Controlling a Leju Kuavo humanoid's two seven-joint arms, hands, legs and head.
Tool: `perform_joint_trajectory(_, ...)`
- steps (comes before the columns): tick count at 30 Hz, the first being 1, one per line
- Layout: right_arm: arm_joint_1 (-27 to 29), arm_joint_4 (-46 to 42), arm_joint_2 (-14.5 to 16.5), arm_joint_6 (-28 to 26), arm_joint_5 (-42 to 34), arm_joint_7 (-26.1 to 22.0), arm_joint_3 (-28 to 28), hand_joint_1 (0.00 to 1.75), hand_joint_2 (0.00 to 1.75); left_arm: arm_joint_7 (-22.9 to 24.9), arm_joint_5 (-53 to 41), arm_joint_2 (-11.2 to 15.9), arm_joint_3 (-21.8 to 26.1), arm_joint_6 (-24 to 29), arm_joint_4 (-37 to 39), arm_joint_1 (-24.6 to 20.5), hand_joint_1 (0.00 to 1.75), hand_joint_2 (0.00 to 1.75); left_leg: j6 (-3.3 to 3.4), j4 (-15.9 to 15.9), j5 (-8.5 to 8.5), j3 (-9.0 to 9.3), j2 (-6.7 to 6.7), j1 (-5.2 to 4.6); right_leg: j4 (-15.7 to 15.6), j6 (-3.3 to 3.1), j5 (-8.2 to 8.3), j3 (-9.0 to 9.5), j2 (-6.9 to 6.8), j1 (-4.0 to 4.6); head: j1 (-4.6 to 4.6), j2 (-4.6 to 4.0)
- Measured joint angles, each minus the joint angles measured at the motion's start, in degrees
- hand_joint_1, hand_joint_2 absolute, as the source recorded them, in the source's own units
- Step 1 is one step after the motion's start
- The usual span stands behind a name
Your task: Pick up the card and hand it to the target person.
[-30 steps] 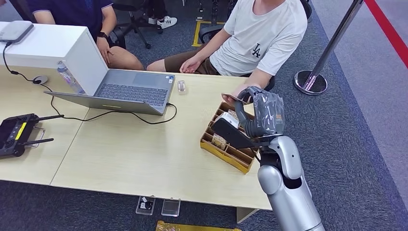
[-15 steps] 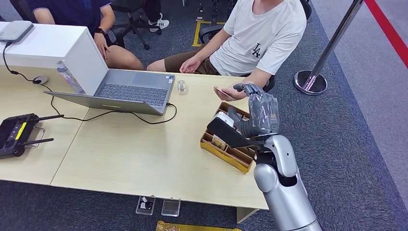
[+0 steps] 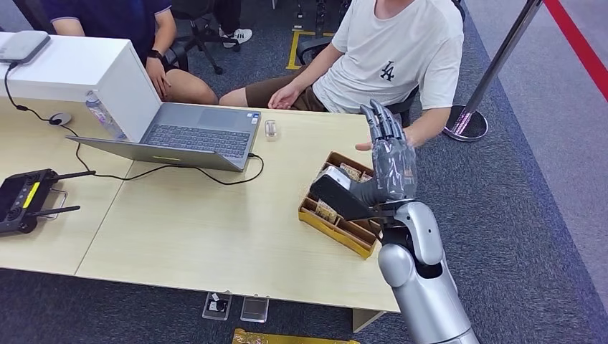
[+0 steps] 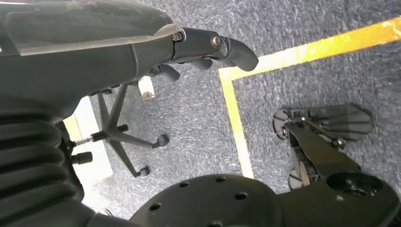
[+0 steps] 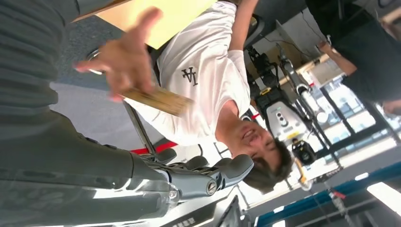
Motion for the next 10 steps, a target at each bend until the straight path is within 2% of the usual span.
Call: perform_joint_trajectory(10,9.77,-12.21,-2.71,-7.58,-1.44,-3.69,-7.14,0.00,1.75,0.82,0.04,0.01,0.12,2.22,0.00,0.20,0.00,0.00,0.00,0.01,-0.01,-0.03,-0.02,0.00,-0.04,0.00,0.00,-0.02,-0.01,0.00,0.01,0.00)
